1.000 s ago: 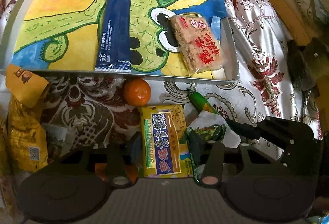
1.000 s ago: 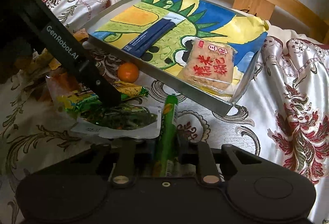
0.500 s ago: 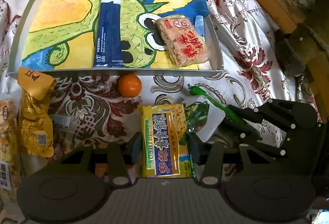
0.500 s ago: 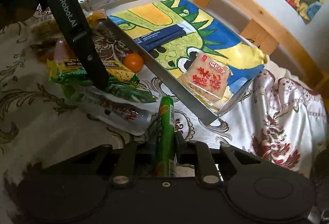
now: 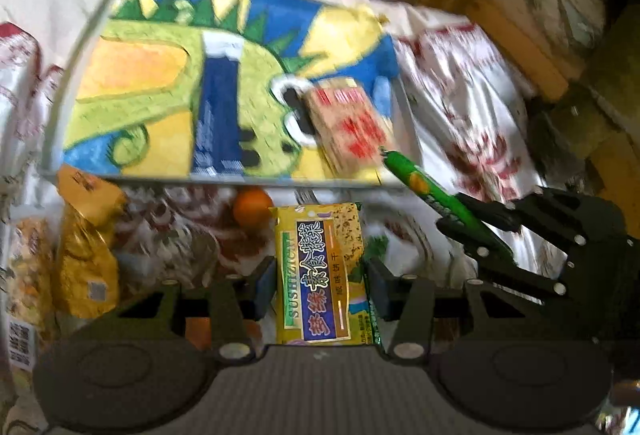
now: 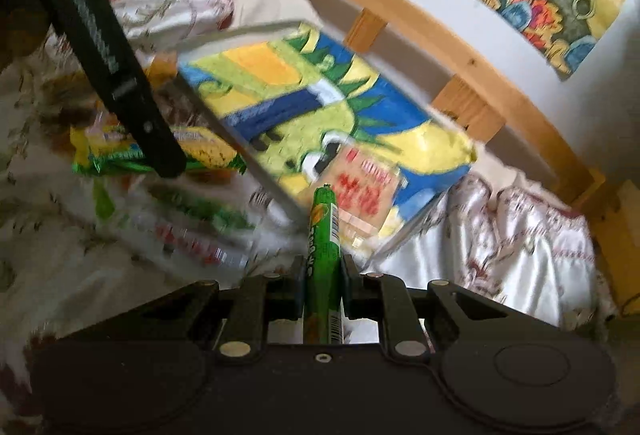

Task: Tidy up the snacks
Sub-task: 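Carry the yellow box with left tool while right carries sausage stick toward tray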

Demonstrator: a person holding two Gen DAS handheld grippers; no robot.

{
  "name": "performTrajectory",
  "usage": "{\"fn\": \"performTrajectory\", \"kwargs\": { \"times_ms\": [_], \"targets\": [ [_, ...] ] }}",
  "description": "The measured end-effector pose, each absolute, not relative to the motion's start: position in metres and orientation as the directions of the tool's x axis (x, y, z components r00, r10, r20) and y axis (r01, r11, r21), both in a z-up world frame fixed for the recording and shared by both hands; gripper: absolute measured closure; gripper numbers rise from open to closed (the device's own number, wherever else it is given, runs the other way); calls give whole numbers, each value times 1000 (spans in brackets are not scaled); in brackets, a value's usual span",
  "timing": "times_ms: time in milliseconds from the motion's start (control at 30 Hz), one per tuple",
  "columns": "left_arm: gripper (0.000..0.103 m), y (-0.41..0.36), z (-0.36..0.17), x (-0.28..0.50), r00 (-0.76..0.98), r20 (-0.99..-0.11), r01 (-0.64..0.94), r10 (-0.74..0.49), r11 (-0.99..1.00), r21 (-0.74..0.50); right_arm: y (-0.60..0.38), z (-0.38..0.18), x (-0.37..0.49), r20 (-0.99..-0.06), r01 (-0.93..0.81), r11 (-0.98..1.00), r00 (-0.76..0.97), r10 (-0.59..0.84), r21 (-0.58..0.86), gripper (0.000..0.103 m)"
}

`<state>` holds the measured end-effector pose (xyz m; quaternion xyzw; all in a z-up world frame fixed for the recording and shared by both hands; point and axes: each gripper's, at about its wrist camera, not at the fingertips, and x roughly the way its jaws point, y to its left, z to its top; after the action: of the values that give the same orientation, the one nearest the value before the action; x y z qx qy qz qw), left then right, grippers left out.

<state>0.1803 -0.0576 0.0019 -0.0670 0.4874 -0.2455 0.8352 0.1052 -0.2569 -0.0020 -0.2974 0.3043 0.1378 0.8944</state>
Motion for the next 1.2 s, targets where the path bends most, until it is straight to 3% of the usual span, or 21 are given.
{"fn": "performTrajectory", "kwargs": {
  "times_ms": [367, 600, 867, 1200],
  "targets": [
    [51, -40, 17, 239, 625, -690, 201, -364, 930, -308, -223, 30, 164, -479, -359, 821, 869, 120, -444, 85],
    [51, -26, 13, 280, 701, -653, 127, -286, 951, -282, -201, 19, 217, -475, -336, 883, 866, 153, -327, 85],
    [51, -11, -27, 307, 712, -671, 14, -207, 959, -281, -189, -12, 256, -518, -310, 931, 838, 172, -191, 85],
    [51, -14, -52, 313, 710, -681, 23, -178, 973, -230, -185, -48, 276, -581, -299, 947, 795, 177, -121, 85]
  ]
}}
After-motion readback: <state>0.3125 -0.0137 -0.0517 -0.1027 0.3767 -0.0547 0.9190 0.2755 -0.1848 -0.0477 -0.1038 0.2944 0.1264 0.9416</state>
